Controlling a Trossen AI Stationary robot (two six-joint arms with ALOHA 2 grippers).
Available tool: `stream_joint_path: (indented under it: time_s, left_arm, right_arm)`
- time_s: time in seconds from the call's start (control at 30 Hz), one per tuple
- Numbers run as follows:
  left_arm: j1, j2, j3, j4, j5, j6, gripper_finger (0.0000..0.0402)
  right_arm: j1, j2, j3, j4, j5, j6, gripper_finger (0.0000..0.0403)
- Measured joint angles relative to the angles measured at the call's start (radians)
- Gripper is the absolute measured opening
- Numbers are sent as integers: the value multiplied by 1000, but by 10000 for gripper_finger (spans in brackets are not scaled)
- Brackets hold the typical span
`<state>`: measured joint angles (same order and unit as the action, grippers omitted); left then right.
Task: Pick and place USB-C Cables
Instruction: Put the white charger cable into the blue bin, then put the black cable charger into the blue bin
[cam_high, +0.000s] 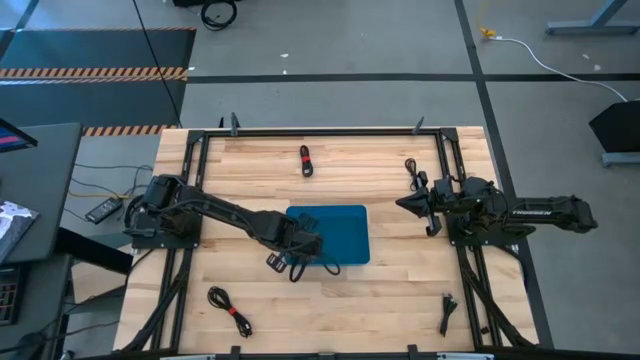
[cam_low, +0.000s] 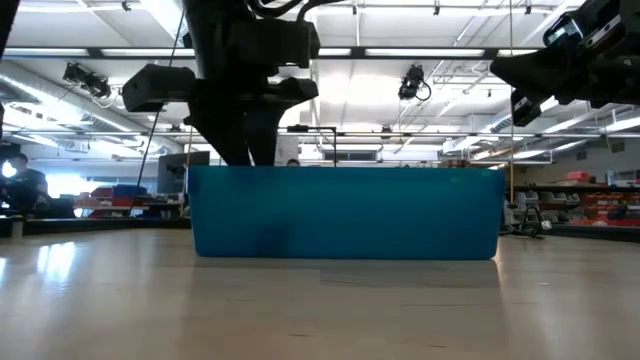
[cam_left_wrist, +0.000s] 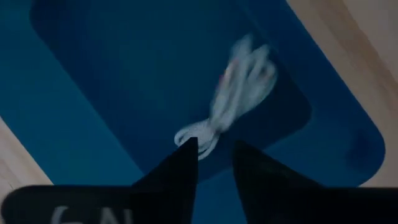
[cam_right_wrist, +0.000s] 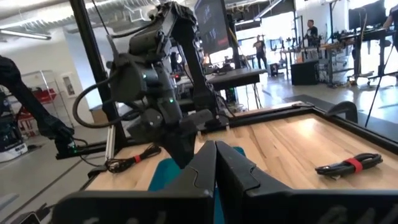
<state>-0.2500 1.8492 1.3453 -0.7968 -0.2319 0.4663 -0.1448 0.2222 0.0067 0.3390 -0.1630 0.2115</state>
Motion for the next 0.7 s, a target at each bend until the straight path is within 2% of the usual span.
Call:
stream_joint_path:
  time_s: [0.13,0.23,0.37,0.57,0.7]
  left_arm:
    - [-3,0,0,0,-1,1,134]
    - [-7,-8,0,-12,-39,-11,143]
    - [-26,-15,49,-102,-75,-38,145]
    - [-80,-17,187,-304,-73,-238,143]
    - [-131,-18,225,-360,-5,-388,142]
  right_arm:
    - [0,0,0,2,-16,0,15]
    - [0,0,0,3,-19,0,15]
    - [0,0,0,3,-22,0,15]
    - [0,0,0,-2,-23,0,15]
    - [0,0,0,-3,-27,0,15]
